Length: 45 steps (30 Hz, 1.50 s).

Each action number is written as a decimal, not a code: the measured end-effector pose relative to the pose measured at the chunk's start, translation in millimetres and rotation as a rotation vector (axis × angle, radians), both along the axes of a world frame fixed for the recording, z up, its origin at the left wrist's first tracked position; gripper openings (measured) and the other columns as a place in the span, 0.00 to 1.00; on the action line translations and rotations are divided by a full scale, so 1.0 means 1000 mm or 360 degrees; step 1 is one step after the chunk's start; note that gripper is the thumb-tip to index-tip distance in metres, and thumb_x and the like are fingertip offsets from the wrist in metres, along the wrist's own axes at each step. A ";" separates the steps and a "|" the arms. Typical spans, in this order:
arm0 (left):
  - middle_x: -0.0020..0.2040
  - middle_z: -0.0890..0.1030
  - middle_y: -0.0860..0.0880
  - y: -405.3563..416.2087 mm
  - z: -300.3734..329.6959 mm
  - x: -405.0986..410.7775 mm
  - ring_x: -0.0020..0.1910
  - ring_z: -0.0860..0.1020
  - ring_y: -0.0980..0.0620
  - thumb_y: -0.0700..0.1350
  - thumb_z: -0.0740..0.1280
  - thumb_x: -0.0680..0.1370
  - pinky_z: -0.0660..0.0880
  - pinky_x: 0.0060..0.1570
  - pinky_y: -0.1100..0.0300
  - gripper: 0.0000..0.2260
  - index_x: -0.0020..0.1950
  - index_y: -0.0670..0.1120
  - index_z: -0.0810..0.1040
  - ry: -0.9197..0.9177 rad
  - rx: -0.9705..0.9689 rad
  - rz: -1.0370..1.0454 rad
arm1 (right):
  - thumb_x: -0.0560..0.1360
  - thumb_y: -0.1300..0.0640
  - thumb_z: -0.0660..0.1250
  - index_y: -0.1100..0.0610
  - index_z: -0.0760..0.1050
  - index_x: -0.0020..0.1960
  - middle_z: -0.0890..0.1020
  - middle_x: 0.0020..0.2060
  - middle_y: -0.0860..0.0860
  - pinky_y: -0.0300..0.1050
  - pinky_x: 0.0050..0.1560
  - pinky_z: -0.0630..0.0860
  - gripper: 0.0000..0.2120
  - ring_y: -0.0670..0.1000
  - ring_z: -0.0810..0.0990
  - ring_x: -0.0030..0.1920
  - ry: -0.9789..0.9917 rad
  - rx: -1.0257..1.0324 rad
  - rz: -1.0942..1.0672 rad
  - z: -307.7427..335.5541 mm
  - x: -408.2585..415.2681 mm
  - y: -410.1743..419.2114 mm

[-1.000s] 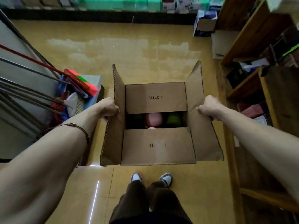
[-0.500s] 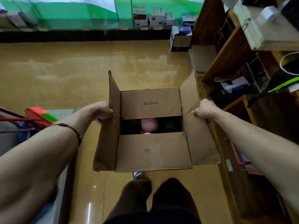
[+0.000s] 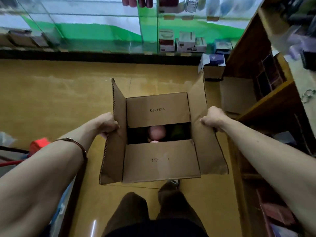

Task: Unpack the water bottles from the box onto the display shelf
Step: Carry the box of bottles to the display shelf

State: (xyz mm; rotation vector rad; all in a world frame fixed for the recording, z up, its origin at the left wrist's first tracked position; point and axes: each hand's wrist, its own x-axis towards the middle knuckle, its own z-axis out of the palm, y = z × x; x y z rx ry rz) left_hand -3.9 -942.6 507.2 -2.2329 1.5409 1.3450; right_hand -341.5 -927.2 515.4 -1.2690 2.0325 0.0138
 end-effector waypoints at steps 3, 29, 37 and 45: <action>0.48 0.81 0.39 -0.046 0.004 0.008 0.44 0.82 0.39 0.40 0.65 0.78 0.81 0.35 0.47 0.07 0.51 0.36 0.76 0.0015 0.0012 0.0103 | 0.79 0.58 0.63 0.61 0.71 0.50 0.75 0.40 0.54 0.41 0.32 0.72 0.05 0.53 0.77 0.42 0.0018 0.0012 0.0114 0.010 0.008 -0.067; 0.42 0.80 0.39 -0.445 -0.015 0.247 0.42 0.82 0.40 0.40 0.65 0.78 0.80 0.30 0.51 0.07 0.48 0.36 0.74 0.0016 0.0105 0.0736 | 0.77 0.59 0.64 0.63 0.72 0.51 0.78 0.49 0.59 0.41 0.28 0.69 0.06 0.58 0.79 0.45 -0.0017 0.0095 0.0685 -0.020 0.266 -0.593; 0.34 0.74 0.43 -0.507 -0.019 0.336 0.30 0.75 0.47 0.40 0.66 0.78 0.72 0.22 0.59 0.11 0.37 0.40 0.70 0.0016 0.0086 0.1208 | 0.77 0.60 0.64 0.61 0.71 0.45 0.78 0.45 0.57 0.48 0.43 0.79 0.05 0.57 0.80 0.45 0.0056 0.0116 0.1203 -0.020 0.415 -0.738; 0.40 0.75 0.41 -0.542 -0.037 0.452 0.37 0.73 0.45 0.43 0.66 0.78 0.68 0.33 0.58 0.10 0.41 0.38 0.72 -0.0028 0.0081 0.1456 | 0.78 0.60 0.63 0.61 0.70 0.40 0.74 0.36 0.53 0.38 0.25 0.66 0.08 0.48 0.73 0.31 0.0141 0.0038 0.1652 -0.014 0.595 -0.838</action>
